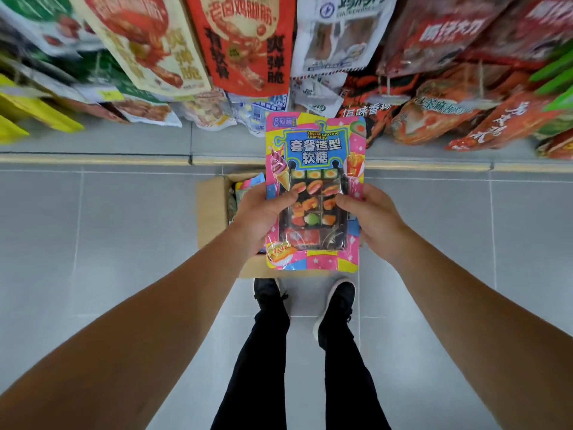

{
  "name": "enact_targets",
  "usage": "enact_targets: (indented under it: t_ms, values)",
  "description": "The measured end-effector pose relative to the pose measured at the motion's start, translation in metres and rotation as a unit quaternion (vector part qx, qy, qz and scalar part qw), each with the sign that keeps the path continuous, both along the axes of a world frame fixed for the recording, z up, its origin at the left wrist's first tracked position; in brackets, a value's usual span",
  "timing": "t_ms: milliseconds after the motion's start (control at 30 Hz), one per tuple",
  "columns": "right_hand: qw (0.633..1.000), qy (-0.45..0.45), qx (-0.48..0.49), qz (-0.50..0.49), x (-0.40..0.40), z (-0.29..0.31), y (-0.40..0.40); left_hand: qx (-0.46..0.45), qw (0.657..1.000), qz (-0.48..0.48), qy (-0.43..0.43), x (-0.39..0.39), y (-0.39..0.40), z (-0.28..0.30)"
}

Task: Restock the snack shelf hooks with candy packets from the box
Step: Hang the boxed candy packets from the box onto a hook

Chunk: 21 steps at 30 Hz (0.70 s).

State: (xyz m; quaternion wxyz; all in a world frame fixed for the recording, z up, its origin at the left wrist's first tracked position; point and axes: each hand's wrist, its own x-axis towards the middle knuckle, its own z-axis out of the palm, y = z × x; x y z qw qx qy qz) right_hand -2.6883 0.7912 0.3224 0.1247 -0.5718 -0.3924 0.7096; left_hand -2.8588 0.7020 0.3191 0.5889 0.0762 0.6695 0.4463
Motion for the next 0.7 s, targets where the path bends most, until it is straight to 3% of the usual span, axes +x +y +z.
enact_targets:
  t_ms: [400,700]
  values:
    - [0.99,0.04,0.137,0.016,0.023,0.219,-0.003,0.138,0.99,0.001,0.042,0.022,-0.009,0.208]
    - [0.957,0.13,0.26,0.02,0.085,0.371,-0.011,0.289,0.945,-0.003,0.151,0.082,-0.016,0.365]
